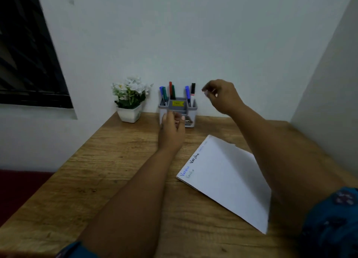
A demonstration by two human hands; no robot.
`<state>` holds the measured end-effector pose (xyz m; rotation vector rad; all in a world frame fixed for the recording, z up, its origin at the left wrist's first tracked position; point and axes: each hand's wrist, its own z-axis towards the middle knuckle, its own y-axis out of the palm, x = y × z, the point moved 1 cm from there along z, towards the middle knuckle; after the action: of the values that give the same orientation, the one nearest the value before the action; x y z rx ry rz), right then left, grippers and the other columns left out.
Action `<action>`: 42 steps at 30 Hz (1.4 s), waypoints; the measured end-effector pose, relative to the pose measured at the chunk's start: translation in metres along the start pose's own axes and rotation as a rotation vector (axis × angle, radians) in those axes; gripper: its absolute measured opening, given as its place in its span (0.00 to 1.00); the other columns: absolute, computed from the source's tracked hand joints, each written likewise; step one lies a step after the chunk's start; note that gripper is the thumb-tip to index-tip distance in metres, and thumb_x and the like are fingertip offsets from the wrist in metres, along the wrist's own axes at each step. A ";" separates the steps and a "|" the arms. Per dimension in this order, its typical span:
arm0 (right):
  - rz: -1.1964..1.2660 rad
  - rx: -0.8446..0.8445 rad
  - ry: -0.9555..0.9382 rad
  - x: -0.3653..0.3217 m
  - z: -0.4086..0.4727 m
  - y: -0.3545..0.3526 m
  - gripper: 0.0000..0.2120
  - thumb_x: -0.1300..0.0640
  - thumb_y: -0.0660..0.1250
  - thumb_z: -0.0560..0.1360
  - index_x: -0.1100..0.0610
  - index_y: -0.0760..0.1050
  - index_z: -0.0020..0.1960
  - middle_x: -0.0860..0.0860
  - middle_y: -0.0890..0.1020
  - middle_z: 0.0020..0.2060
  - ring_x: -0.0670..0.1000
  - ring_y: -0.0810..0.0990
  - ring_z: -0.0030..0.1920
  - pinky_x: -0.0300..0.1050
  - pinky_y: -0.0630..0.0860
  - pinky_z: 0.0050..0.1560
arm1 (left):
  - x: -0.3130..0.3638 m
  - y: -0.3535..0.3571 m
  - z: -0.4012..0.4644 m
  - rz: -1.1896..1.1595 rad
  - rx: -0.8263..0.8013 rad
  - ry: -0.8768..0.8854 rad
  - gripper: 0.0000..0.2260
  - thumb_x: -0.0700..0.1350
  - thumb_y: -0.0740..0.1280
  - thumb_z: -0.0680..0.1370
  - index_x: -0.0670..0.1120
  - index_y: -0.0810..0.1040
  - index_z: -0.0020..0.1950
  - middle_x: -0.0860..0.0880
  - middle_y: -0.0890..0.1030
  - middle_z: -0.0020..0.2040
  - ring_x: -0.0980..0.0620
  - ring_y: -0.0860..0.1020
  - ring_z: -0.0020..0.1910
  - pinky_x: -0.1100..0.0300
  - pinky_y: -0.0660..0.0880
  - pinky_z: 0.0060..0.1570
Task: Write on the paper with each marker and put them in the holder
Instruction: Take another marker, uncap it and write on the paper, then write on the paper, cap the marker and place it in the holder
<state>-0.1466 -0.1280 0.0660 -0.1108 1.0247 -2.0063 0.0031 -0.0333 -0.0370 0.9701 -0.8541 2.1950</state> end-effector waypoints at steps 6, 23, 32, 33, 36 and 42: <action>-0.265 -0.238 0.351 0.066 -0.099 -0.060 0.10 0.66 0.65 0.75 0.58 0.83 0.52 0.57 0.81 0.51 0.55 0.79 0.50 0.44 0.73 0.52 | 0.039 0.013 -0.024 0.161 -0.175 0.204 0.15 0.50 0.63 0.80 0.44 0.74 0.37 0.47 0.74 0.44 0.50 0.73 0.40 0.57 0.70 0.39; -0.323 -0.283 0.761 0.111 -0.152 -0.086 0.12 0.60 0.74 0.72 0.63 0.81 0.53 0.61 0.82 0.48 0.57 0.79 0.47 0.48 0.76 0.49 | 0.050 0.021 -0.034 0.207 -0.278 0.290 0.08 0.44 0.68 0.76 0.45 0.78 0.55 0.53 0.71 0.49 0.55 0.71 0.47 0.64 0.65 0.46; -0.374 -0.272 0.829 0.105 -0.149 -0.077 0.10 0.59 0.74 0.72 0.62 0.77 0.50 0.56 0.77 0.41 0.53 0.75 0.41 0.44 0.68 0.37 | 0.048 0.022 -0.033 0.198 -0.310 0.276 0.04 0.45 0.69 0.76 0.48 0.79 0.50 0.54 0.73 0.48 0.56 0.73 0.45 0.69 0.65 0.39; -0.379 -0.275 0.820 0.103 -0.148 -0.076 0.10 0.58 0.73 0.72 0.61 0.76 0.48 0.56 0.77 0.41 0.53 0.74 0.41 0.43 0.67 0.35 | 0.048 0.022 -0.033 0.197 -0.312 0.278 0.03 0.45 0.69 0.76 0.48 0.79 0.49 0.54 0.73 0.47 0.56 0.73 0.44 0.69 0.65 0.39; -0.413 -0.319 0.817 0.098 -0.147 -0.067 0.11 0.55 0.72 0.74 0.57 0.71 0.45 0.53 0.73 0.36 0.52 0.73 0.40 0.43 0.67 0.35 | 0.048 0.022 -0.033 0.201 -0.310 0.277 0.03 0.45 0.69 0.76 0.49 0.79 0.48 0.54 0.73 0.47 0.57 0.73 0.44 0.70 0.65 0.38; -0.326 -0.390 0.628 0.076 -0.139 -0.056 0.12 0.51 0.63 0.80 0.61 0.77 0.49 0.56 0.79 0.41 0.52 0.74 0.39 0.44 0.70 0.38 | 0.044 0.024 -0.031 0.216 -0.334 0.280 0.05 0.44 0.67 0.78 0.47 0.79 0.52 0.54 0.75 0.48 0.62 0.72 0.41 0.72 0.66 0.38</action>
<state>-0.2902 -0.0802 -0.0077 0.1686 1.8959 -2.1548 -0.0516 -0.0142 -0.0267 0.4148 -1.1834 2.1983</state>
